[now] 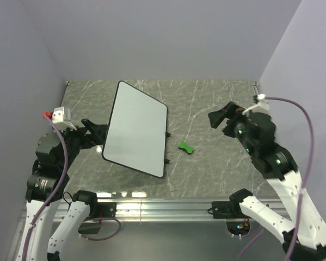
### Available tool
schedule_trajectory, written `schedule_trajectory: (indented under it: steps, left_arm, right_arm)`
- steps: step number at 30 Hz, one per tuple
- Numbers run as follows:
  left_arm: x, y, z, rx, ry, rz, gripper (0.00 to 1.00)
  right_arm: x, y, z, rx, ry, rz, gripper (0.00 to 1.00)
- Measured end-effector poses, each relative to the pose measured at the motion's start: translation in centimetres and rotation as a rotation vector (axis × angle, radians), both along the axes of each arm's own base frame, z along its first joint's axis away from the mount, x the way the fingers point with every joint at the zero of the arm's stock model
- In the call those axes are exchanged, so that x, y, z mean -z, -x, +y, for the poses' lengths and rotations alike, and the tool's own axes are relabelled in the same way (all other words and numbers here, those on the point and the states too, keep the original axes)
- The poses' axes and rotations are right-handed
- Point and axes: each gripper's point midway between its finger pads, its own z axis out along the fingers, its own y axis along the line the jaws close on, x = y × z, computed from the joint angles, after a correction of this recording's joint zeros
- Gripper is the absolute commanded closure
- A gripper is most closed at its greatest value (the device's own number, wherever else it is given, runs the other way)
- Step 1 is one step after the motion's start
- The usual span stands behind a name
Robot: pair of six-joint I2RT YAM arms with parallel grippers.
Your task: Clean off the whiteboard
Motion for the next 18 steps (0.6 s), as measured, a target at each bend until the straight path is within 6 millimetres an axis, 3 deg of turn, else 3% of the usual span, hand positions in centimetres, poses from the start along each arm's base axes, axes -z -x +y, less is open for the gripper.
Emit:
schedule_trajectory:
  steps: [3, 6, 11, 18]
  left_arm:
    - [-0.2, 0.5, 0.4, -0.016, 0.0, -0.012, 0.01]
    - [-0.2, 0.5, 0.5, -0.021, 0.0, -0.014, 0.0]
    - [0.2, -0.1, 0.5, -0.026, -0.006, 0.009, 0.01]
    - [0.8, -1.0, 0.5, -0.031, -0.025, 0.043, 0.0]
  right_arm:
    - [-3.0, 1.8, -1.1, 0.004, -0.032, -0.114, 0.0]
    - [-4.0, 3.1, -1.4, -0.028, -0.039, -0.172, 0.0]
    - [-3.5, 4.5, -1.6, -0.058, -0.034, -0.2, 0.0]
    - [-2.9, 4.6, -1.3, -0.085, -0.011, -0.185, 0.0]
